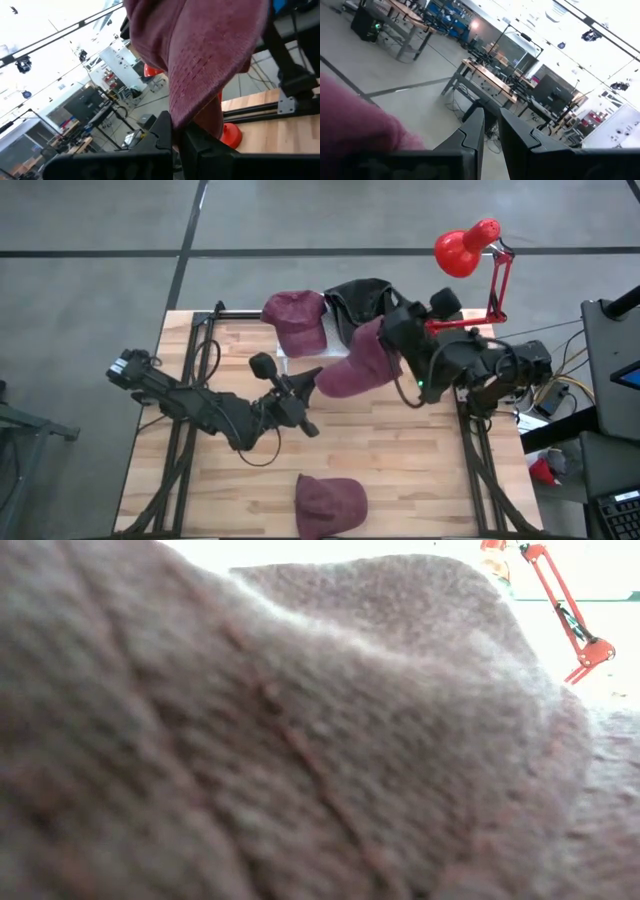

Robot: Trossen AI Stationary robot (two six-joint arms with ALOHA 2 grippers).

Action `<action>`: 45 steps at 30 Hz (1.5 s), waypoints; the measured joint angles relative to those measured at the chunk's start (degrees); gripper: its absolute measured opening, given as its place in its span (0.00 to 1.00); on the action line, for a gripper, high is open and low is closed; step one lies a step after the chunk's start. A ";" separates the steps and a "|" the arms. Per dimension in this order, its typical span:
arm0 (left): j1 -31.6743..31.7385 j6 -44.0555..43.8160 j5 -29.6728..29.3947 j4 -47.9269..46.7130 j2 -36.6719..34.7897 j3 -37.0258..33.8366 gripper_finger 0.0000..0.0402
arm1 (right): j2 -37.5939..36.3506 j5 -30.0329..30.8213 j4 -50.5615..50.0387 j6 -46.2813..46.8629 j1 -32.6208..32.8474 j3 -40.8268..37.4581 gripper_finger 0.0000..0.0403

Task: Pick & Place hat
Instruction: Stack the top red cap on the red cap on the shelf

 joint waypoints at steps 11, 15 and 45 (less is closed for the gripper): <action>-1.35 -0.33 -8.02 -0.07 -1.64 -0.02 0.01 | -2.70 0.21 -0.17 0.34 -1.48 0.22 0.13; -1.27 1.18 -12.11 0.01 -1.66 -0.02 0.01 | -2.79 0.23 -0.48 0.10 -1.42 0.21 0.13; -4.87 9.06 -24.34 -0.02 -7.17 0.00 0.01 | -8.57 0.86 -22.00 15.87 -1.96 0.13 0.13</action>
